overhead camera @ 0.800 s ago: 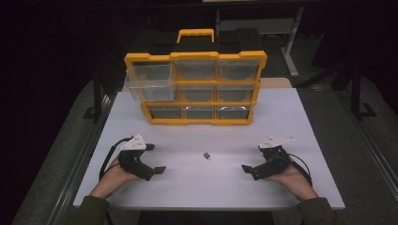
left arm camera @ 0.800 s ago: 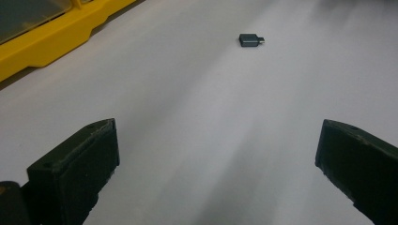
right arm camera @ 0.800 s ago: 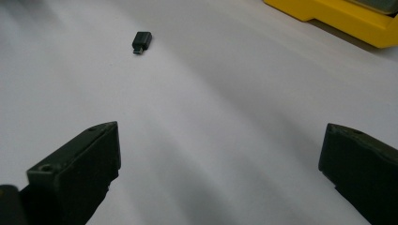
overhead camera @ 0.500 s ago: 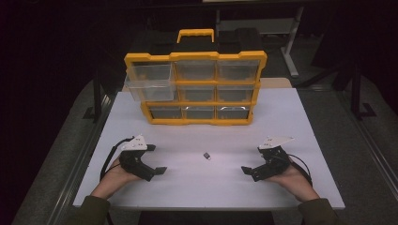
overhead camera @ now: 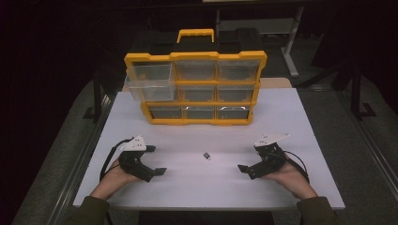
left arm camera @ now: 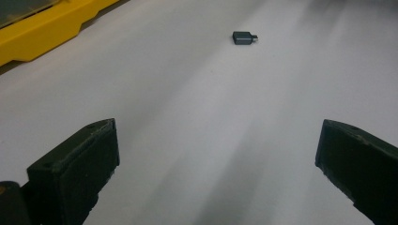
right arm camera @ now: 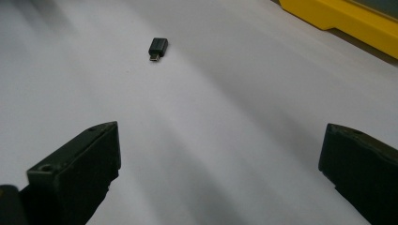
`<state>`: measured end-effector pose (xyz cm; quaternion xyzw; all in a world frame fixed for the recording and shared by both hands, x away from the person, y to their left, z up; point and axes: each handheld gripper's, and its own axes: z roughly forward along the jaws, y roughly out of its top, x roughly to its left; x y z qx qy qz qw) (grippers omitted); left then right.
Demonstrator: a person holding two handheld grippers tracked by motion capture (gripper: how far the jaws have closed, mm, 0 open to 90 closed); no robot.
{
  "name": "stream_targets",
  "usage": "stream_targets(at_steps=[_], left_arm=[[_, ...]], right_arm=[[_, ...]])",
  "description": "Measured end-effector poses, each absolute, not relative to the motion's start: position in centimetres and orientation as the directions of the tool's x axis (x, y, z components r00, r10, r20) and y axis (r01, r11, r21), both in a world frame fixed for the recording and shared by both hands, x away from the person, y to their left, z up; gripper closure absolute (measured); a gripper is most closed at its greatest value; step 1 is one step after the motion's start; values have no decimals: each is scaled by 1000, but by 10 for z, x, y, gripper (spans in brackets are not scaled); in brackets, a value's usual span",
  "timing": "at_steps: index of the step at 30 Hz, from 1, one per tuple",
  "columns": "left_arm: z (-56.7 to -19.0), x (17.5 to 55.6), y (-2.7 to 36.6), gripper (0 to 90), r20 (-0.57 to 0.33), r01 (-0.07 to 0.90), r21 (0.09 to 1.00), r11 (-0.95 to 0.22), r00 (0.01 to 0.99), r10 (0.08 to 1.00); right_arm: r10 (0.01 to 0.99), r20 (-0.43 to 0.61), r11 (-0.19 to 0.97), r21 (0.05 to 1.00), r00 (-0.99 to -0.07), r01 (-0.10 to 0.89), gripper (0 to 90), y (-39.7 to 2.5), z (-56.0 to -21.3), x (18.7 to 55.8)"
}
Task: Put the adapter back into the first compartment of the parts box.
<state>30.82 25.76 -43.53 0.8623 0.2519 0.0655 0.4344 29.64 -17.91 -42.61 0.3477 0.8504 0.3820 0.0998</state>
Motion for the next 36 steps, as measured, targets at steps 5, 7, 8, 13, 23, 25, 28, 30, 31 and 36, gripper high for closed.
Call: stream_targets(at_steps=[5,7,8,13,23,25,28,30,31,36], left_arm=[[-436,307,256,0,-106,376,782,-496,866,489],[-436,306,256,0,-106,375,783,-496,866,489],[-436,306,256,0,-108,376,785,-493,866,489],[-436,306,256,0,-106,373,786,-493,867,487],[-436,306,256,0,-112,378,788,-486,864,490],[-435,306,257,0,-113,378,789,-484,864,491],[-436,306,257,0,-112,378,788,-485,864,491],[-436,306,256,0,-109,376,786,-490,865,489],[-436,306,256,0,-107,374,786,-492,867,487],[-436,305,255,0,-110,375,785,-493,867,486]], right_arm=[[666,102,462,722,-739,516,0,-177,-423,298],[665,100,462,723,-740,513,0,-176,-421,298],[665,101,463,722,-740,514,0,-176,-421,298],[662,95,477,711,-743,516,0,-171,-419,300],[651,103,487,703,-752,518,0,-159,-415,307],[650,105,487,703,-752,519,0,-157,-414,309],[646,103,488,706,-756,513,0,-155,-413,311],[645,106,486,707,-757,513,0,-154,-412,311],[643,104,488,708,-758,511,0,-154,-412,312],[640,105,492,705,-761,511,0,-152,-411,314]])
